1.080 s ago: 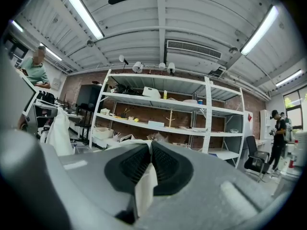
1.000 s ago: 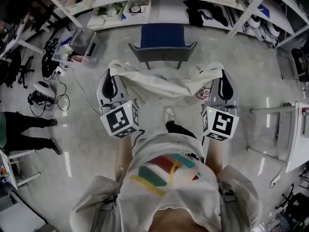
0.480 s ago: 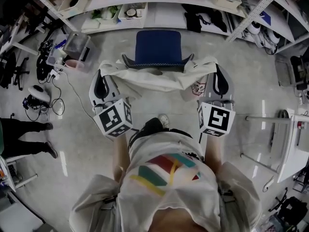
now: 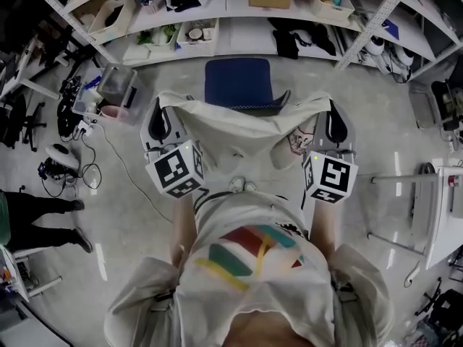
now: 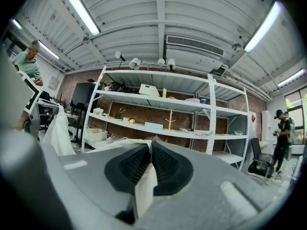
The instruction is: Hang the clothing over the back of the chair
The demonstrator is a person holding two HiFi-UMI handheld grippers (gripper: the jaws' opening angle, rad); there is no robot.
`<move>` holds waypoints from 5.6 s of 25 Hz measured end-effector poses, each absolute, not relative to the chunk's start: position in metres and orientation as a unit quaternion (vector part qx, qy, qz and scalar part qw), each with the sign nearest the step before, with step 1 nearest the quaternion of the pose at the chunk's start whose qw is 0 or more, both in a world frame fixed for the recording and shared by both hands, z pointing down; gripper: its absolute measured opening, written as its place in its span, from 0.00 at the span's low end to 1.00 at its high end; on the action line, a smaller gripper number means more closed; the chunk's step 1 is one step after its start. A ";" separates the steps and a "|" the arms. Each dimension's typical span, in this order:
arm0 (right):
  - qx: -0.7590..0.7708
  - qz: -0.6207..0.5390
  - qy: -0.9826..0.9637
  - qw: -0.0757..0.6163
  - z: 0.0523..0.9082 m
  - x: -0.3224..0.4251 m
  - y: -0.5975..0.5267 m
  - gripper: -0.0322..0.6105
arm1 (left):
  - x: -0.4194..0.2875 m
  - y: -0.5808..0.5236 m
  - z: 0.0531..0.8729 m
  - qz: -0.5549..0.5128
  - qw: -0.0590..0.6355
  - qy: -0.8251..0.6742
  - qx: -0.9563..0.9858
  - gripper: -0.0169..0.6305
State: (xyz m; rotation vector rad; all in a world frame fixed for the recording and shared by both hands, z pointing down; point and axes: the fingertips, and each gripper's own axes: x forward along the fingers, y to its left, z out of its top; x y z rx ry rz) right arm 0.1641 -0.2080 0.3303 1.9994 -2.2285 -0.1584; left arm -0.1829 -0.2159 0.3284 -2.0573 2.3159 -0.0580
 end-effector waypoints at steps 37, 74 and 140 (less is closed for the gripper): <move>0.649 -0.283 -0.705 -0.037 0.019 0.175 -0.322 0.06 | -0.213 -0.317 0.035 0.065 0.210 0.698 -0.682 0.05; 0.638 -0.169 -0.723 0.203 0.258 0.169 -0.408 0.06 | -0.214 -0.399 0.273 -0.109 0.091 0.694 -0.706 0.05; 0.522 0.029 -0.716 0.463 0.587 0.166 -0.350 0.07 | -0.223 -0.338 0.600 -0.330 -0.107 0.616 -0.707 0.05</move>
